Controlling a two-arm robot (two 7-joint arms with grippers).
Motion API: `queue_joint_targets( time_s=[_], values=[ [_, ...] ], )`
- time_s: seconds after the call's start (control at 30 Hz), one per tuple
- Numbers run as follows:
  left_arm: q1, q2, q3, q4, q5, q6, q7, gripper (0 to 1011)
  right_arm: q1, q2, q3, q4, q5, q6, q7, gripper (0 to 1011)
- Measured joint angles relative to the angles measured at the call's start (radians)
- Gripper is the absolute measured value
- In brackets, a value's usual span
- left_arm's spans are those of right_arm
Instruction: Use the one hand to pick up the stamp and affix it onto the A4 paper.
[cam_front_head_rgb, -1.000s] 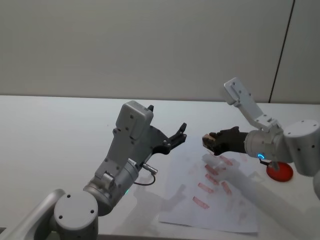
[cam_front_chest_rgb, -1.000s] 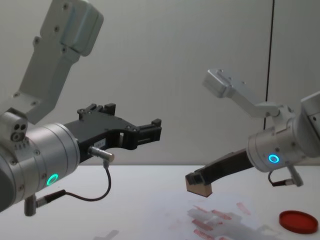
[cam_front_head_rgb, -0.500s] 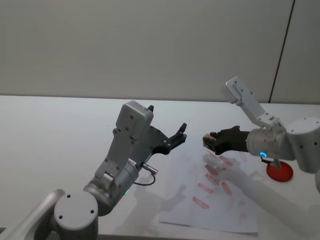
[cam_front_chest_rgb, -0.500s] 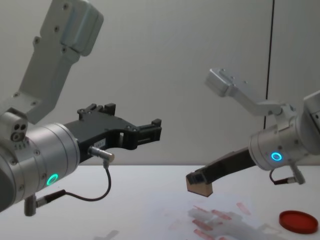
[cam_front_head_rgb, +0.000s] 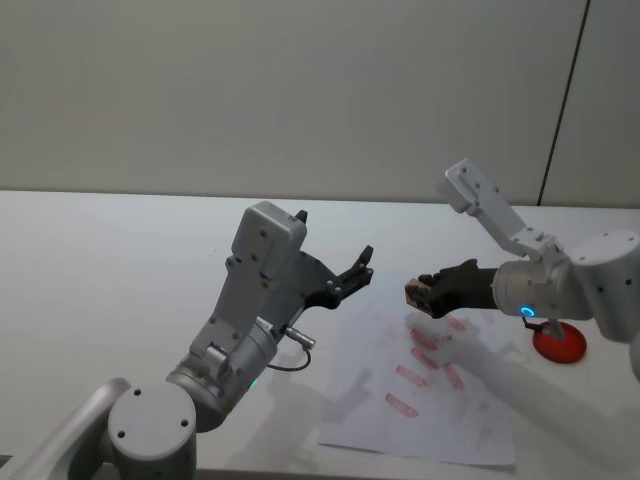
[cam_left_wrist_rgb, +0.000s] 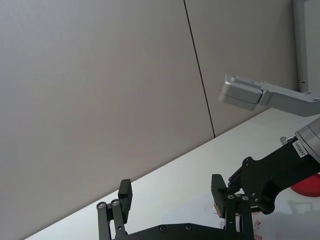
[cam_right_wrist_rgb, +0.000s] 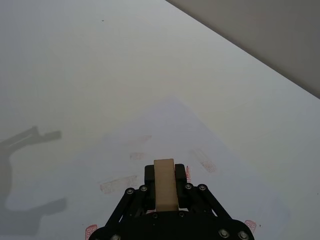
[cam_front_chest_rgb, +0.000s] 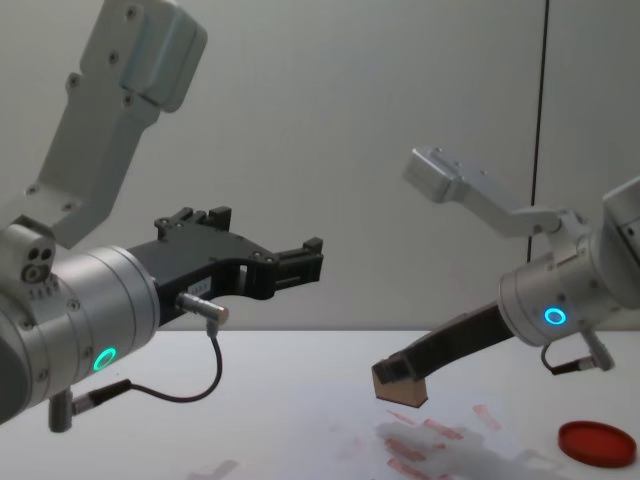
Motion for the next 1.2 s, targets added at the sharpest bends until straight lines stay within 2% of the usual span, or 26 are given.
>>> queue_joint_targets(
  time_s=[1.2],
  values=[
    [0.0, 0.0, 0.0, 0.0, 0.0, 0.0, 0.0, 1002, -0.006, -0.003, -0.033, 0.042, -0.017, -0.026, -0.016, 224]
  ],
)
